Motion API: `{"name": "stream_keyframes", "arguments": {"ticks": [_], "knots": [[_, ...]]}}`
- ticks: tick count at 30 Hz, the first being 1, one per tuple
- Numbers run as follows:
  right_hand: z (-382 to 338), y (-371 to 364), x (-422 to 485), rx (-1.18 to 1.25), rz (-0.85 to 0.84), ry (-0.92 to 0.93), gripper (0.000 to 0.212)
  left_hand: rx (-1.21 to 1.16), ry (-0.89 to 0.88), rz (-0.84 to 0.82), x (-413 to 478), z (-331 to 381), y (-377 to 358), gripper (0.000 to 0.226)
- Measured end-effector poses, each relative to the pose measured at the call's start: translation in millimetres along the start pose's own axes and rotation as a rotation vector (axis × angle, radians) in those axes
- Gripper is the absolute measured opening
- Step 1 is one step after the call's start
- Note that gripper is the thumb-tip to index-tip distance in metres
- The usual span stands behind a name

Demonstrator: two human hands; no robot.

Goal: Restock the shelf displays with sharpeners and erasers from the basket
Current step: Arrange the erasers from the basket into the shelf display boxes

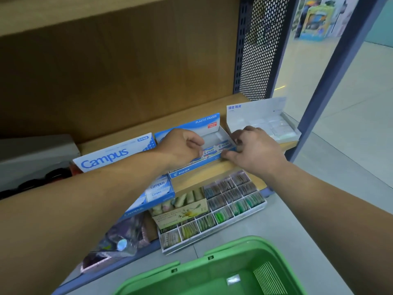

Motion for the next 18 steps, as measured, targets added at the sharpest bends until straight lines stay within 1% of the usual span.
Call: {"name": "stream_keyframes", "arguments": {"ticks": [3, 4, 6, 8, 9, 10, 11, 13, 16, 18], "knots": [[-8.2, 13.6, -9.2, -0.022, 0.017, 0.048, 0.056, 0.041, -0.015, 0.033, -20.6, 1.1, 15.8, 0.028], [-12.3, 19.4, -14.7, -0.035, 0.027, 0.087, 0.058, 0.105, -0.022, 0.036, -30.7, 2.7, 21.4, 0.029], [-22.3, 29.2, -31.0, -0.102, 0.025, 0.189, 0.059, 0.338, -0.078, 0.028, -59.3, 8.1, 31.1, 0.030], [-31.4, 33.4, -54.1, -0.200, 0.001, 0.289, 0.055, 0.570, -0.252, 0.084, -93.5, 15.8, 34.2, 0.031], [-35.3, 33.5, -68.2, -0.238, -0.024, 0.329, 0.052, 0.594, -0.352, 0.121, -112.2, 18.1, 32.8, 0.030], [-37.8, 31.0, -83.8, -0.266, -0.064, 0.356, 0.049, 0.562, -0.421, 0.124, -130.7, 18.5, 29.0, 0.028], [-39.7, 27.5, -101.2, -0.289, -0.119, 0.379, 0.046, 0.486, -0.428, 0.077, -148.7, 14.9, 22.6, 0.022], [-40.3, 14.8, -139.5, -0.314, -0.270, 0.411, 0.043, 0.364, -0.341, -0.072, -183.1, -1.2, 2.0, 0.008], [-32.5, -15.1, -196.9, -0.272, -0.539, 0.407, 0.047, 0.353, -0.260, -0.195, -223.9, -38.9, -37.2, 0.013], [-20.0, -47.7, -230.9, -0.218, -0.729, 0.363, 0.050, 0.333, -0.160, -0.287, -243.0, -71.3, -69.1, 0.019]]}}
Point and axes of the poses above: each hand's wrist, its own x-axis towards the middle knuckle, its own y-axis out of the back of the hand, z = x × y, the point moved 3 cm from there along x, towards the middle knuckle
